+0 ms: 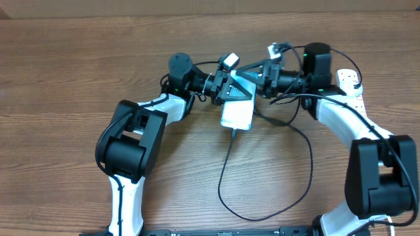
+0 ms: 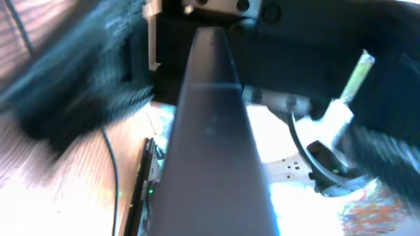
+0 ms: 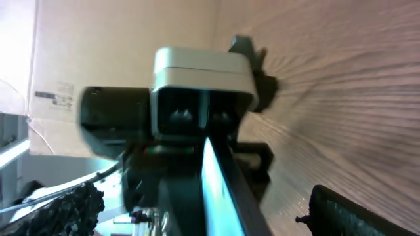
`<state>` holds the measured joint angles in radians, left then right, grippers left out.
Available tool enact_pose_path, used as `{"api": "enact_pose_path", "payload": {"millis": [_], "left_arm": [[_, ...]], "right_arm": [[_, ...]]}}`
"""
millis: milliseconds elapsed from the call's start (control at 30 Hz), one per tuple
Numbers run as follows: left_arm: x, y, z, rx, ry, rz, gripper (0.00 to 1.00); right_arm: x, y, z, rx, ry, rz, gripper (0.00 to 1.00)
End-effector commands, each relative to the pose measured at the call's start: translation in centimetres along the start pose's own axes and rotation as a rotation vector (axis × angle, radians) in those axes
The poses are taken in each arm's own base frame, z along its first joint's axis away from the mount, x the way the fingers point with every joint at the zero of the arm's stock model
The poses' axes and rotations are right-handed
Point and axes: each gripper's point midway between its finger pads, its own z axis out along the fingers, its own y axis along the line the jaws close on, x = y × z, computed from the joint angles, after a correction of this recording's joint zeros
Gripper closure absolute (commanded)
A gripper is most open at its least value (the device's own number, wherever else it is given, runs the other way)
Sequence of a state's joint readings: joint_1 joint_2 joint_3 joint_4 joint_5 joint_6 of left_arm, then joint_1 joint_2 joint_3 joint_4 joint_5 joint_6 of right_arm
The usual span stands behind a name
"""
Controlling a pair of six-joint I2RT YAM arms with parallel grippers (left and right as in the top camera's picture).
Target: Plug charger to phone and switch on socket
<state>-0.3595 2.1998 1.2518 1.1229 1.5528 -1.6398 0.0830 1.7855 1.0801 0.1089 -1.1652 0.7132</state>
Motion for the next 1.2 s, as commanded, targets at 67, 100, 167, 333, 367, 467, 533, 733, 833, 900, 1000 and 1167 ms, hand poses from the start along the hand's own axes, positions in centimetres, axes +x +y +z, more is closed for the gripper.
{"api": "enact_pose_path", "payload": {"millis": [67, 100, 167, 333, 367, 467, 533, 733, 833, 900, 1000, 1167], "left_arm": [[-0.6, -0.6, -2.7, -0.010, -0.034, 0.064, 0.96], [-0.8, -0.6, -3.2, -0.011, -0.043, 0.066, 0.96], [-1.1, -0.6, -4.1, -0.014, -0.064, 0.073, 0.96], [-1.8, -0.5, -6.6, -0.024, -0.119, 0.097, 0.96], [-1.9, -0.5, -7.2, -0.026, -0.130, 0.101, 0.96], [-2.3, -0.5, -9.3, -0.034, -0.177, 0.117, 0.96], [-2.6, -0.4, -10.7, -0.040, -0.206, 0.128, 0.96], [-3.4, 0.0, -13.0, -0.050, -0.279, 0.141, 0.96], [-4.4, 1.2, -13.4, -0.058, -0.348, 0.103, 0.96], [-5.3, 2.6, -13.8, -0.077, -0.414, 0.048, 0.96], [-6.2, 5.4, -14.3, -0.137, -0.505, -0.040, 0.96], [-5.6, 10.4, -13.8, -0.292, -0.565, -0.172, 0.96]], "right_arm": [[-2.5, 4.0, -5.0, -0.012, -0.103, -0.138, 0.00], [-2.7, 4.2, -5.8, -0.005, -0.119, -0.142, 0.00], [-2.7, 4.6, -6.7, 0.007, -0.134, -0.155, 0.01], [-1.8, 4.5, -7.3, 0.042, -0.128, -0.162, 0.00], [-1.6, 4.2, -7.3, 0.052, -0.125, -0.154, 0.01], [-0.8, 3.3, -7.3, 0.082, -0.107, -0.126, 0.00], [-0.1, 2.5, -7.3, 0.112, -0.095, -0.107, 0.00], [1.7, 0.4, -7.2, 0.197, -0.053, -0.061, 0.00], [2.5, -0.3, -7.0, 0.235, -0.035, -0.042, 0.00], [2.7, -0.3, -6.7, 0.240, -0.025, -0.036, 0.00], [3.0, -0.2, -6.3, 0.239, -0.015, -0.038, 0.00], [3.1, -0.3, -6.1, 0.250, -0.011, -0.042, 0.01]]}}
